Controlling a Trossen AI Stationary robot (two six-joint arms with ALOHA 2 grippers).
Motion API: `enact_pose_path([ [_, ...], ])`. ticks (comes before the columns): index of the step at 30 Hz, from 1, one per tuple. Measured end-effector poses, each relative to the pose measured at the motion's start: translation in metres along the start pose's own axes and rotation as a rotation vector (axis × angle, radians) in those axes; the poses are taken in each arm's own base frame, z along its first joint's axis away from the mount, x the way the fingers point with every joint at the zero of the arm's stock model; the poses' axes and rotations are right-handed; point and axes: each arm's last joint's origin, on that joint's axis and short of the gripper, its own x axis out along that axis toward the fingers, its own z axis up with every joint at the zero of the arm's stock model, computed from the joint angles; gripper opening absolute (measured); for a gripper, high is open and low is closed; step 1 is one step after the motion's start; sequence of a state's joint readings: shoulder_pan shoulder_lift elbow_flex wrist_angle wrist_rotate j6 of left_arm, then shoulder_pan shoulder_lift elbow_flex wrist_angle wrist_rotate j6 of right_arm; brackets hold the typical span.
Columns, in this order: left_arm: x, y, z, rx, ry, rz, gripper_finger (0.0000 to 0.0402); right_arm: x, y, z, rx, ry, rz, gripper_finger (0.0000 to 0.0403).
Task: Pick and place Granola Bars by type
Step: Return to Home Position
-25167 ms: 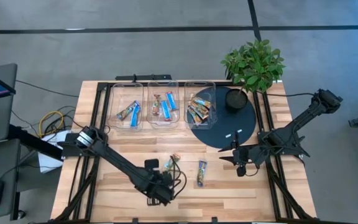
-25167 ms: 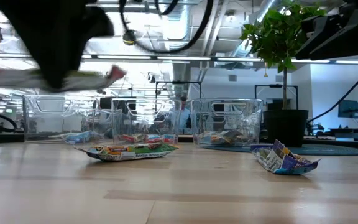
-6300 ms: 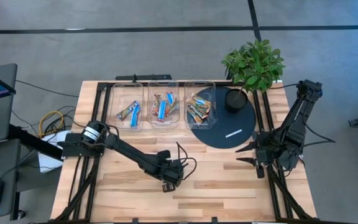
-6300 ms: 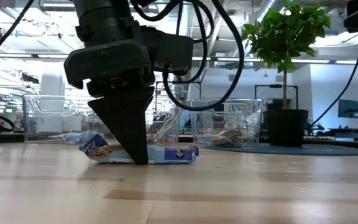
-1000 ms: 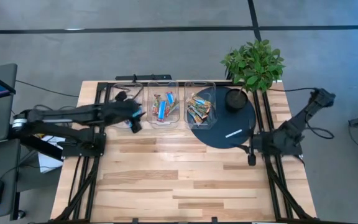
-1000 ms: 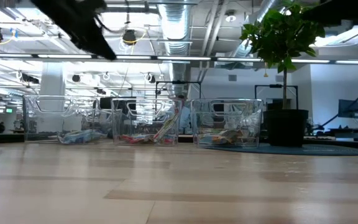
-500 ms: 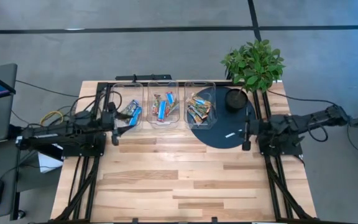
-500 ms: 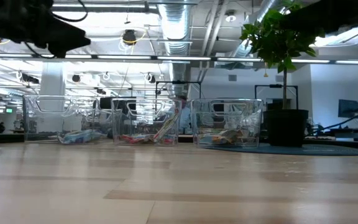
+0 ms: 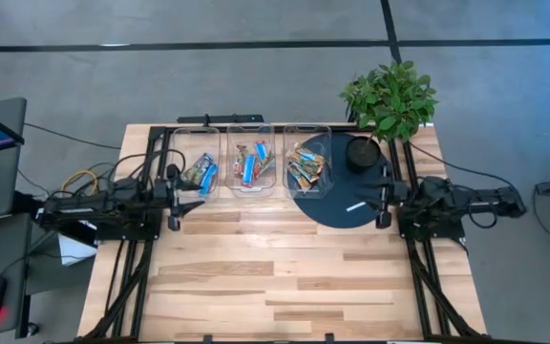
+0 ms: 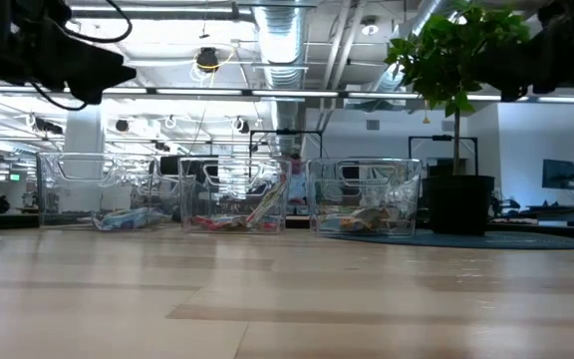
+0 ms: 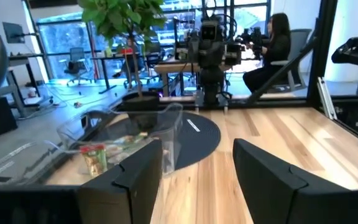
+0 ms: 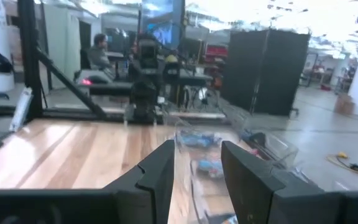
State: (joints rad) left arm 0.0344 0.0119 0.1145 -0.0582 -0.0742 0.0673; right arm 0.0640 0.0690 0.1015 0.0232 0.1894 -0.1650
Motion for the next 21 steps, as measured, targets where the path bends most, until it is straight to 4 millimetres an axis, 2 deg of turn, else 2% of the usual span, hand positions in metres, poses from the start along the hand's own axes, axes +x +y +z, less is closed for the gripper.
enact_pose_path([
  [9, 0.002, -0.002, -0.014, 0.001, 0.031, -0.006, 0.0194, -0.004, -0.001, -0.008, -0.007, 0.025, 0.032, 0.0127],
  [21, 0.002, -0.003, -0.017, 0.003, 0.056, -0.044, 0.0194, -0.005, 0.0, -0.013, 0.004, 0.076, 0.04, 0.0127],
])
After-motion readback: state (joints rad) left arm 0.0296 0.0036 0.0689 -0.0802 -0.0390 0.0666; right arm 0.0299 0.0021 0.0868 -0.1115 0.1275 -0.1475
